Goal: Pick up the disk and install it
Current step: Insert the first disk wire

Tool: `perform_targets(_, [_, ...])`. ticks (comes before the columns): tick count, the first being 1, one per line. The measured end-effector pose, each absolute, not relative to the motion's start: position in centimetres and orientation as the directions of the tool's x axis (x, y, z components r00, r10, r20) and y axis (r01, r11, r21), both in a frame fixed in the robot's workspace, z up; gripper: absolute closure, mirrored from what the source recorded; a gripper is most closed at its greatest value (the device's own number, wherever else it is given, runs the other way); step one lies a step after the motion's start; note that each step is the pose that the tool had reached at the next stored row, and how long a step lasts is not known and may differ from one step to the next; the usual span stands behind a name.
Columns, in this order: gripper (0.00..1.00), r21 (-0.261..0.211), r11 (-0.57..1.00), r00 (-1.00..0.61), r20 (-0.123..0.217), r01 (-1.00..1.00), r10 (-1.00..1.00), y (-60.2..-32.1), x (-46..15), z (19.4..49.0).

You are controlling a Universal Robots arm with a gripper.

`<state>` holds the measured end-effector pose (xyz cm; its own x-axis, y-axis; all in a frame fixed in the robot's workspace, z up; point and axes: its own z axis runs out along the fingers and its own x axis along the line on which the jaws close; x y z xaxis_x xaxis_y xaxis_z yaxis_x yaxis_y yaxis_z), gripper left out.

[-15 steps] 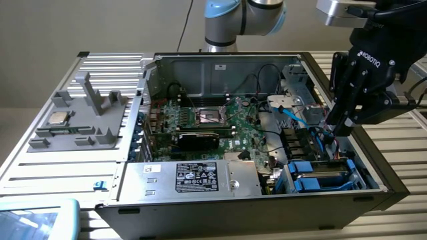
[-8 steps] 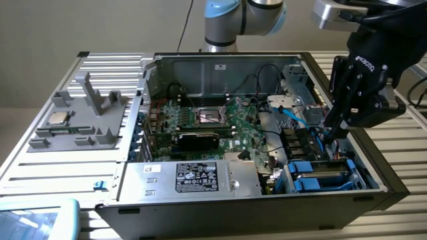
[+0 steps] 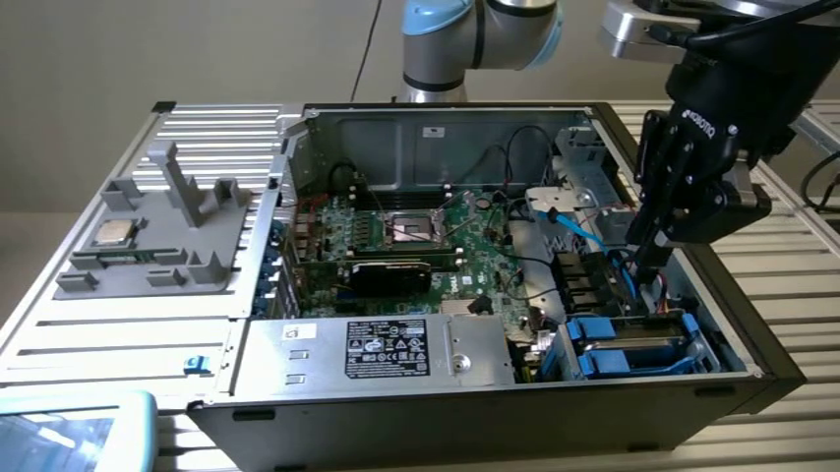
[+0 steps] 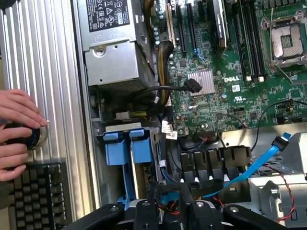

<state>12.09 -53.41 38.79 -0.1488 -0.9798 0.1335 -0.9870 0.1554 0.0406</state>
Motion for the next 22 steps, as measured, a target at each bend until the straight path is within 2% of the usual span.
perform_targets(4, [0.69,0.082,0.157,-0.144,0.142,-0.984,-0.979,-53.39,12.09,38.68])
perform_targets(22, [0.69,0.087,0.157,-0.144,0.143,-0.984,-0.979,-53.93,12.52,37.79])
